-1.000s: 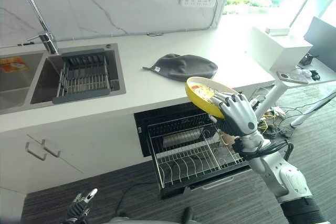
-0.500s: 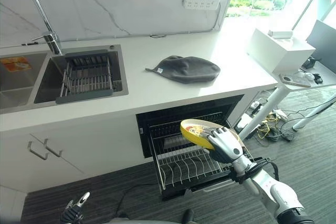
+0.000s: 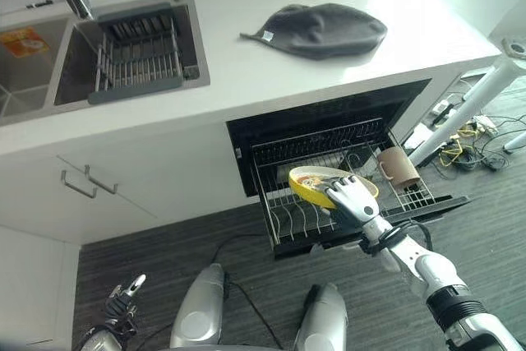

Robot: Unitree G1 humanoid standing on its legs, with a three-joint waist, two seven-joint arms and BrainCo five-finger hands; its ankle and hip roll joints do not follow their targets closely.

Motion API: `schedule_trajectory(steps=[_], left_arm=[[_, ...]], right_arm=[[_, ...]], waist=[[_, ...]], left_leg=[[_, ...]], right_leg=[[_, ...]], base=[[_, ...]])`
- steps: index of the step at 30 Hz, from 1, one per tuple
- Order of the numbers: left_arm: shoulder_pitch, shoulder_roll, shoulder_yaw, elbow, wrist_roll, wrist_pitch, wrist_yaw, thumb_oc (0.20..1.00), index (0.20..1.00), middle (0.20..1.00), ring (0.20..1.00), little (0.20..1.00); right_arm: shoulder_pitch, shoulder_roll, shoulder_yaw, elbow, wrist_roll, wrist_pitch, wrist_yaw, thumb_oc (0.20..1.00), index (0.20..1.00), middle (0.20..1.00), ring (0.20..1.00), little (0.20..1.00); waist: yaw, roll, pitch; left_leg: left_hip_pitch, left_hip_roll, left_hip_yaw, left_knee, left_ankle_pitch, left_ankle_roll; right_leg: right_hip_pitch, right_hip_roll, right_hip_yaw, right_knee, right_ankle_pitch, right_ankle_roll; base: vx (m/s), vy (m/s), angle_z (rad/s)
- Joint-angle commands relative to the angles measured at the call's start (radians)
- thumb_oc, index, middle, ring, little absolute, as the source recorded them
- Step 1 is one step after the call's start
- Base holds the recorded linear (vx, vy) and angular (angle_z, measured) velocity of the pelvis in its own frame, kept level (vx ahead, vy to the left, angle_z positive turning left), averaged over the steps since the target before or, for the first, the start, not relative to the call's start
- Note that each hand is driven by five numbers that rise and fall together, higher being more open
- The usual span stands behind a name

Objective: Place the dishes in the dishwasher.

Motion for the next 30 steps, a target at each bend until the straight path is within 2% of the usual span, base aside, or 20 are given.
schedule_trajectory(steps=[1, 9, 15, 17, 22, 25, 30], left_arm=[[0.019, 0.044, -0.03, -0.042, -0.048, -0.026, 0.009, 1.0, 1.0, 1.0, 1.0, 1.0], [0.038, 0.079, -0.067, -0.058, -0.029, -0.006, -0.002, 1.0, 1.0, 1.0, 1.0, 1.0], [0.058, 0.098, -0.097, -0.087, -0.005, 0.001, -0.007, 1.0, 1.0, 1.0, 1.0, 1.0], [0.063, 0.11, -0.114, -0.104, -0.002, 0.008, -0.009, 1.0, 1.0, 1.0, 1.0, 1.0], [0.071, 0.143, -0.137, -0.164, -0.032, 0.019, -0.024, 1.0, 1.0, 1.0, 1.0, 1.0], [0.068, 0.152, -0.153, -0.177, -0.043, 0.017, -0.029, 1.0, 1.0, 1.0, 1.0, 1.0], [0.051, 0.168, -0.177, -0.206, -0.052, 0.005, -0.032, 1.0, 1.0, 1.0, 1.0, 1.0]], right_arm=[[-0.114, 0.012, -0.018, -0.02, 0.045, 0.025, -0.054, 0.2, 0.2, 0.2, 0.2, 0.2], [-0.244, 0.001, 0.06, 0.124, 0.092, 0.095, -0.017, 0.2, 0.2, 0.2, 0.2, 0.2], [-0.312, -0.011, 0.103, 0.236, 0.128, 0.132, 0.056, 0.2, 0.2, 0.2, 0.2, 0.2], [-0.346, 0.003, 0.128, 0.333, 0.141, 0.158, 0.081, 0.2, 0.2, 0.2, 0.2, 0.2], [-0.417, 0.006, 0.129, 0.463, 0.254, 0.241, 0.22, 0.2, 0.2, 0.2, 0.2, 0.2], [-0.449, -0.004, 0.14, 0.493, 0.292, 0.251, 0.272, 0.2, 0.2, 0.2, 0.2, 0.2], [-0.524, 0.007, 0.159, 0.572, 0.302, 0.279, 0.297, 0.2, 0.2, 0.2, 0.2, 0.2]], waist=[[0.032, -0.008, -0.023], [0.063, 0.016, 0.006], [0.089, 0.03, 0.017], [0.105, 0.04, 0.031], [0.116, 0.067, 0.103], [0.116, 0.072, 0.117], [0.126, 0.084, 0.137]], left_leg=[[0.029, -0.018, -0.042, -0.065, 0.052, -0.001], [0.022, -0.032, -0.053, -0.047, 0.064, -0.004], [0.04, -0.033, -0.054, -0.054, 0.07, -0.009], [0.036, -0.038, -0.055, -0.047, 0.072, -0.008], [-0.037, -0.059, -0.057, 0.028, 0.06, -0.002], [-0.07, -0.063, -0.058, 0.052, 0.055, 0.001], [-0.139, -0.075, -0.062, 0.093, 0.046, 0.008]], right_leg=[[0.106, -0.045, 0.006, 0.001, 0.007, 0.027], [0.091, -0.059, 0.001, 0.067, -0.017, 0.019], [0.117, -0.07, -0.021, 0.066, -0.016, 0.017], [0.117, -0.081, -0.031, 0.073, -0.014, 0.02], [0.034, -0.113, -0.009, 0.144, -0.025, 0.025], [-0.006, -0.121, 0.004, 0.168, -0.03, 0.022], [-0.092, -0.137, 0.033, 0.214, -0.036, 0.026]], base=[[0.09, 0.011, 0.11], [0.11, 0.012, 0.09], [0.13, 0.007, 0.15], [0.13, 0.005, 0.15], [0.02, 0.012, 0.08], [-0.08, 0.025, -0.03], [-0.11, 0.011, 0.01]])
